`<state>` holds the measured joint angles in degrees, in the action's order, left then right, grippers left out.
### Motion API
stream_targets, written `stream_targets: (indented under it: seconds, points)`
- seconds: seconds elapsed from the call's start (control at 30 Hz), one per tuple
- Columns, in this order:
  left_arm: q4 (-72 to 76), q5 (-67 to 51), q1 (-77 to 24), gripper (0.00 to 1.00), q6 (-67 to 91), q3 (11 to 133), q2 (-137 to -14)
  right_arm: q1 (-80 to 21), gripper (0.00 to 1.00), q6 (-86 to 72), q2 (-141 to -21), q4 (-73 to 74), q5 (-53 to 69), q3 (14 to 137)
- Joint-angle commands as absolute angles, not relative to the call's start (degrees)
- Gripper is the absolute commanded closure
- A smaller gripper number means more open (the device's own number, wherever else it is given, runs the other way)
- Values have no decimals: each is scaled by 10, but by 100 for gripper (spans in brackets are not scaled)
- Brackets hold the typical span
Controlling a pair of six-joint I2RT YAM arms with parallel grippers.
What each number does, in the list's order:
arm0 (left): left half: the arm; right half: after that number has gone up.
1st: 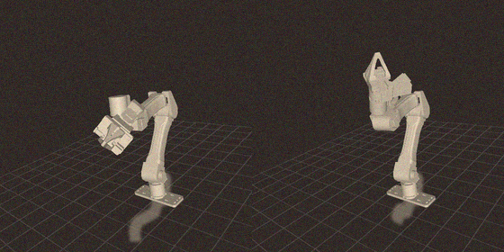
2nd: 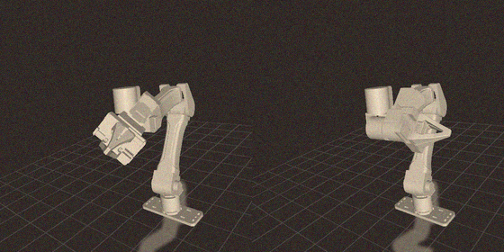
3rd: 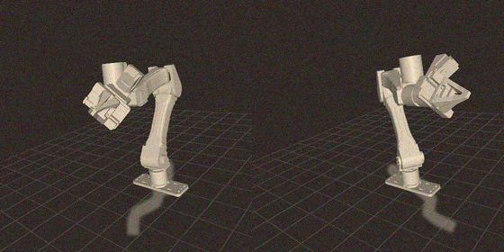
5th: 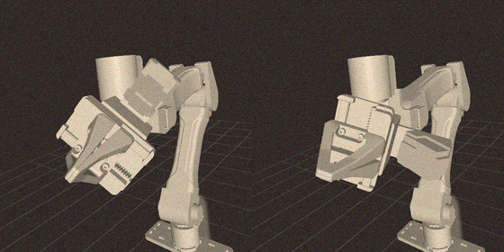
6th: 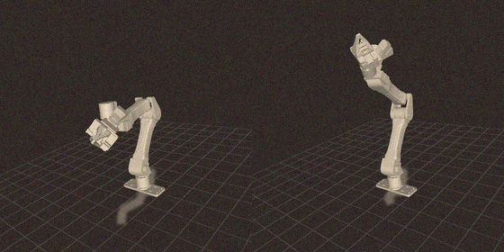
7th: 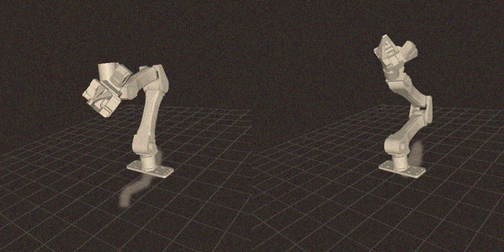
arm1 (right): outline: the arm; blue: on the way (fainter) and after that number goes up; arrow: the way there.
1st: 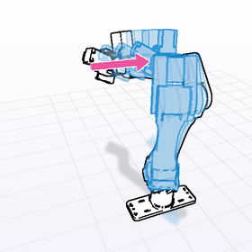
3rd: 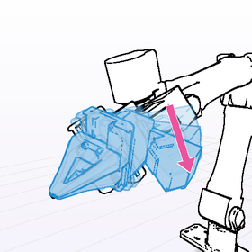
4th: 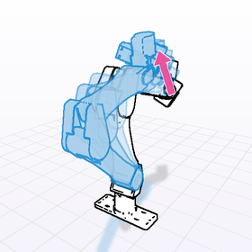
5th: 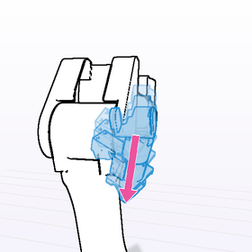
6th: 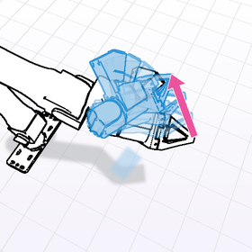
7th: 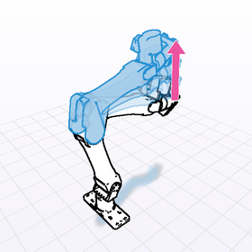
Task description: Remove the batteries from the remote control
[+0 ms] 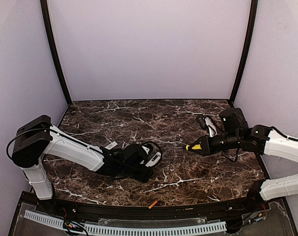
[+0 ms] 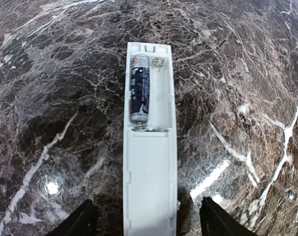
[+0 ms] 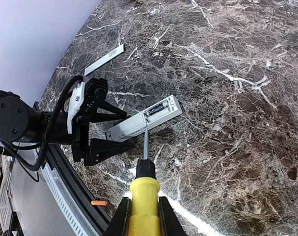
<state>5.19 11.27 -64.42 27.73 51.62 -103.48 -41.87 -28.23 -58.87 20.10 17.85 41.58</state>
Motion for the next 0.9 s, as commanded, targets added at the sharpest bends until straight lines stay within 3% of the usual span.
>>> stream_targets:
  seconds: [0.0,0.13,0.33,0.73,0.87]
  points:
    - [-15,103,-644,18,277,513,-1023,-416,100,-287,-587,184,163,407]
    - [-28,102,-644,4,234,518,-1004,-416,100,-285,-593,185,161,408]
    - [-3,98,-628,1,141,516,-985,-416,100,-287,-600,176,153,407]
    - [559,72,-611,2,76,258,-995,-416,100,-306,-610,131,145,386]
    - [656,40,-611,4,69,234,-1030,-416,100,-303,-621,129,144,390]
